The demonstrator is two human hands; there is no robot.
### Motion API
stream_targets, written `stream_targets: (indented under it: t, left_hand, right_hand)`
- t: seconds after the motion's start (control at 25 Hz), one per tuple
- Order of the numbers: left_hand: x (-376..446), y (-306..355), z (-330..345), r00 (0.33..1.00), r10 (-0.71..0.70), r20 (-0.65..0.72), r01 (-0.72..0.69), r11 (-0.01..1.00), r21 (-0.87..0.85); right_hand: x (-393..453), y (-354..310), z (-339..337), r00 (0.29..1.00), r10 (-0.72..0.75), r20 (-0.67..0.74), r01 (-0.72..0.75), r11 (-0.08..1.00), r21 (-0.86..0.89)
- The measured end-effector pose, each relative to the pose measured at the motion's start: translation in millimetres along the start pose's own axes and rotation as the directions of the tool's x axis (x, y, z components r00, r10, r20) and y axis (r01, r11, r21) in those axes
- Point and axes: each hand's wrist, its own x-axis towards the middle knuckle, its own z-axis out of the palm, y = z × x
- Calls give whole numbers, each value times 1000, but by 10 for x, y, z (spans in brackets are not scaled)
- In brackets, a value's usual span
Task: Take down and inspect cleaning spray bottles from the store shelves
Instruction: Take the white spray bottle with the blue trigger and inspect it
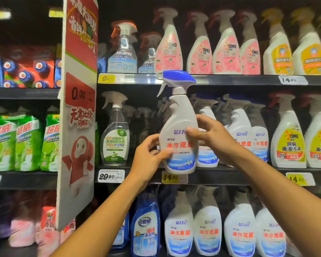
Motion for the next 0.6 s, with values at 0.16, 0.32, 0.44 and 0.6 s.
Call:
stream_targets:
  t: [0.16,0.32,0.44,0.6]
  left_hand:
    - [-333,-18,49,959,-215,185,244,957,-154]
    - [-666,-100,264,927,-281,249,321,937,-137]
    - [-942,-177,523,934,-293,202,325,935,-143]
    - [-1279,-195,847,924,-327,196,359,921,-153]
  right_hand:
    - [-155,39,13,994,112,-8,-109,977,183]
    - [-399,91,-147,970,189,156,-220,953,208]
    - [-585,98,-375,937,216,274,-262,955,143]
    - [-736,80,-519,960,177,216,-233,934,272]
